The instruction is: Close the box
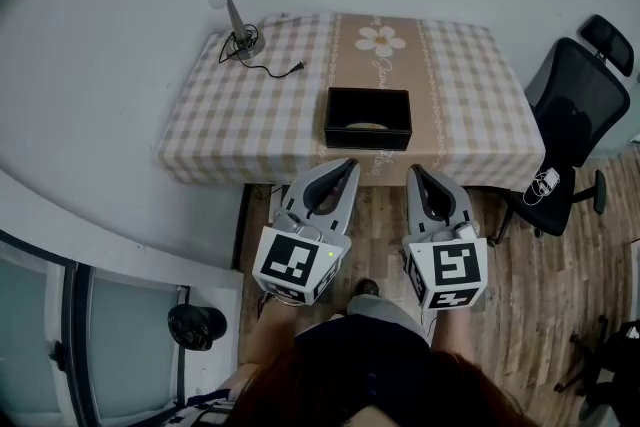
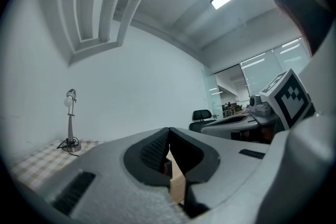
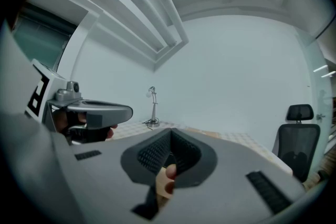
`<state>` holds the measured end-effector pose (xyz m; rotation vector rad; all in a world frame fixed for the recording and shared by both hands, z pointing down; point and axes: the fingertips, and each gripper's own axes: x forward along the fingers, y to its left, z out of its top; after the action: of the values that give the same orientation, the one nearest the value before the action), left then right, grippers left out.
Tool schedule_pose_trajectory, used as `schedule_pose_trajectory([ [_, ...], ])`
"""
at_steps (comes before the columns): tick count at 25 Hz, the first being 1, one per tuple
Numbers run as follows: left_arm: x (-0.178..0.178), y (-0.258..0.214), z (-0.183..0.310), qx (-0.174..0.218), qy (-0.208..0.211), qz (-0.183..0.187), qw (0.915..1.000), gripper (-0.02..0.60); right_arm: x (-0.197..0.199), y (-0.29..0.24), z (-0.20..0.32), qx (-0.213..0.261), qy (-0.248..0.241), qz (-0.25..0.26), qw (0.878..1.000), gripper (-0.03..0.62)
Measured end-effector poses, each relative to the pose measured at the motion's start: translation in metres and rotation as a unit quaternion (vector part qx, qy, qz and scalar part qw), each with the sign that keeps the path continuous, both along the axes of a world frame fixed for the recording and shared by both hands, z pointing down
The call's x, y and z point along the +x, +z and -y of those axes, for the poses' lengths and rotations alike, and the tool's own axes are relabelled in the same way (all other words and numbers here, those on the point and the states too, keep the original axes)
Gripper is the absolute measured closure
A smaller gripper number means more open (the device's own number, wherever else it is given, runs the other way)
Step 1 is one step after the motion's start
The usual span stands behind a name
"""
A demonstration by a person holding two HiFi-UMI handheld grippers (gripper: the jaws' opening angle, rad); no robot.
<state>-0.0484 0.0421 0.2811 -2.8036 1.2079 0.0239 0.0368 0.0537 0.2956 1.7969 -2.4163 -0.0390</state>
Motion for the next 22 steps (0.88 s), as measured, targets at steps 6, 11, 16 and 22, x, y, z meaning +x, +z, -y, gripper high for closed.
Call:
schedule_pose_trajectory([
  [6,0.017,-0.002,0.016,-0.004,0.003,0.001,1.0000,0.554,0.010,-0.002,0.018,0.001,-0.010,0.008,1.000,0.577],
  [11,0.027,-0.004,0.030,-0.003,0.000,-0.006,1.0000,0.554,0.019,-0.003,0.035,0.000,-0.019,0.019,1.000,0.577],
  [16,0.035,-0.004,0.041,-0.003,-0.009,-0.004,0.9999,0.554,0.027,-0.001,0.048,-0.002,-0.030,0.021,0.999,0.577],
  [22,0.037,-0.001,0.048,-0.013,-0.026,-0.006,0.9996,0.554,0.034,0.004,0.058,-0.007,-0.038,0.023,0.999,0.577],
])
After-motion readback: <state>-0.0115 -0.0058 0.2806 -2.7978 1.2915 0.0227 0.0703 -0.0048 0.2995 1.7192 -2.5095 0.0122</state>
